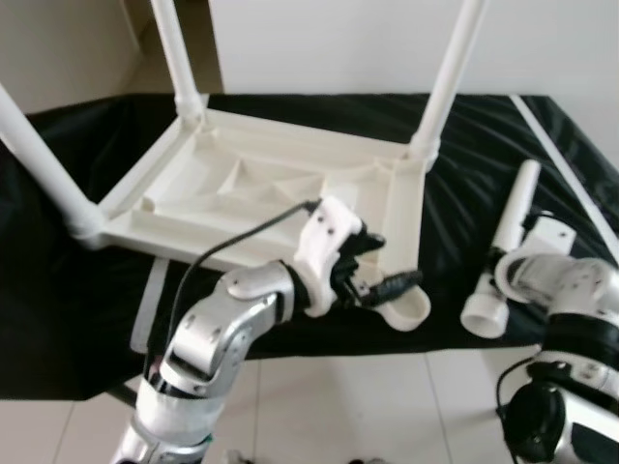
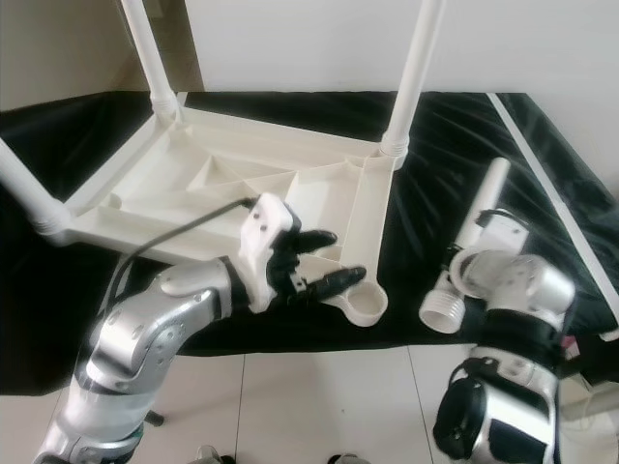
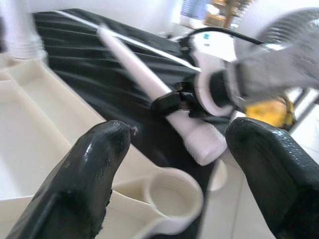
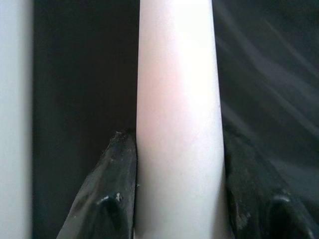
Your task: Building children table
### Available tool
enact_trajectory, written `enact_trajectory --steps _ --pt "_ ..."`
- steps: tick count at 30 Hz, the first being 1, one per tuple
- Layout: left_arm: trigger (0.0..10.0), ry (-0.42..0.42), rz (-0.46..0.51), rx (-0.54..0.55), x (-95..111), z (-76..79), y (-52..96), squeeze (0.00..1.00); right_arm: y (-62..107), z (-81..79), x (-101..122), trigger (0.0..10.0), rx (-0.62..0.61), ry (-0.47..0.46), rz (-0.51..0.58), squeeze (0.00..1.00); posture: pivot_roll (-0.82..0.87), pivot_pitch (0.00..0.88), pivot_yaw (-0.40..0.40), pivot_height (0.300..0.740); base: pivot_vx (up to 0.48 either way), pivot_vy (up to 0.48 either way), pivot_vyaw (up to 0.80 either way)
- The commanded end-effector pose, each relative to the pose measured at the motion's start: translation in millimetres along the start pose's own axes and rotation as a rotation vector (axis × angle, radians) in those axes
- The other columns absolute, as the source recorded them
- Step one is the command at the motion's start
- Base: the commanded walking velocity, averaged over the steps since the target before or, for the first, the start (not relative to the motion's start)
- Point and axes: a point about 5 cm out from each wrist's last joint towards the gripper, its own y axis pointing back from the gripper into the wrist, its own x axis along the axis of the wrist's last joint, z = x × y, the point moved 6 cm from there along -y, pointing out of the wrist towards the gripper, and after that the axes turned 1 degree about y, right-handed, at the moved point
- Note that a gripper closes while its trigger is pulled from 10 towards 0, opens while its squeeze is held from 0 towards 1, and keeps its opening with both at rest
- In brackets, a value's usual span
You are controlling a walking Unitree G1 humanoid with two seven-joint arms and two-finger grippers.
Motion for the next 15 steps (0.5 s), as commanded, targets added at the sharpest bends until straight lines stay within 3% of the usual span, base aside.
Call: enact_trajectory --steps 1,7,13,15 --pt "10.0 -0.002 0.001 0.055 0 -10.0 -0.1 0.00 1.1 -4.7 6 10.0 0.021 0.013 0.055 0.00 -0.03 0.056 0.006 0.740 0.000 0.000 0.00" --pt "10.0 -0.054 -0.034 0.141 -4 -29.2 -6.9 0.00 8.9 -12.8 25 10.0 0.067 0.089 0.229 0.00 -0.03 0.036 0.012 0.740 0.000 0.000 0.00" --pt "10.0 -0.070 -0.052 0.195 -3 -44.6 -19.2 0.00 16.9 -28.9 33 10.0 0.156 0.080 0.325 0.00 -0.04 0.011 0.014 0.740 0.000 0.000 0.00" --pt "10.0 -0.131 -0.098 0.286 -10 -58.7 -29.5 0.00 28.3 -58.1 35 10.0 0.314 -0.014 0.377 0.00 -0.04 0.000 0.009 0.740 0.000 0.000 0.00"
